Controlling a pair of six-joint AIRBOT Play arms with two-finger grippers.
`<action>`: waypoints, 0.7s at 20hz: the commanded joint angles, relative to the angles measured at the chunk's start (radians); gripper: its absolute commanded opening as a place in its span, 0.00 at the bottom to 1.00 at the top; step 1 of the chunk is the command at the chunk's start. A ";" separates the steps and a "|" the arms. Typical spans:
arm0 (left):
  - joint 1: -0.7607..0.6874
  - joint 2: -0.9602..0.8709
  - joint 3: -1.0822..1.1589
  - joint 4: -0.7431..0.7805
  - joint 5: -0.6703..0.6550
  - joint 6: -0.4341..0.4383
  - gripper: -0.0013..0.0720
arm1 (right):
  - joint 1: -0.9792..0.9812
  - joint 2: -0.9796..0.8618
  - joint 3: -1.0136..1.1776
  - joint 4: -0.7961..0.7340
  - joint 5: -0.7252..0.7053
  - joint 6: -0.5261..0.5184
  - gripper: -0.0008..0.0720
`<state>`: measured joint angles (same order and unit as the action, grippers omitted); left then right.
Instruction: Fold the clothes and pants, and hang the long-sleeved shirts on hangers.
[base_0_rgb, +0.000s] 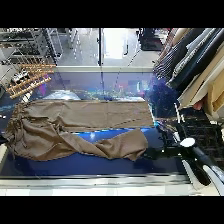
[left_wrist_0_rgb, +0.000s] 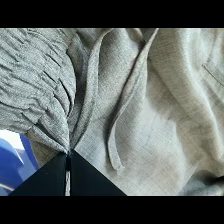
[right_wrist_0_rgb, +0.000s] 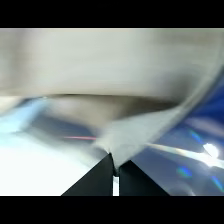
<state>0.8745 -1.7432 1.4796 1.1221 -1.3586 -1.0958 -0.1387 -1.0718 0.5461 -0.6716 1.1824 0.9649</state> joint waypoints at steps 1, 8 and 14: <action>0.000 0.034 0.001 -0.001 0.011 0.000 0.03 | 0.070 0.312 0.097 0.258 0.100 0.094 0.03; -0.061 0.051 0.000 0.211 0.022 0.004 0.03 | 0.095 0.537 0.510 -0.580 -0.268 0.814 0.03; -0.121 0.050 0.000 0.291 0.016 0.036 0.03 | 0.043 -0.208 0.547 -0.616 -0.386 0.811 0.24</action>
<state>0.7738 -1.6928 1.4796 1.3670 -1.3418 -1.0790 -0.0635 -0.9745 1.0504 -1.2110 0.8879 1.7210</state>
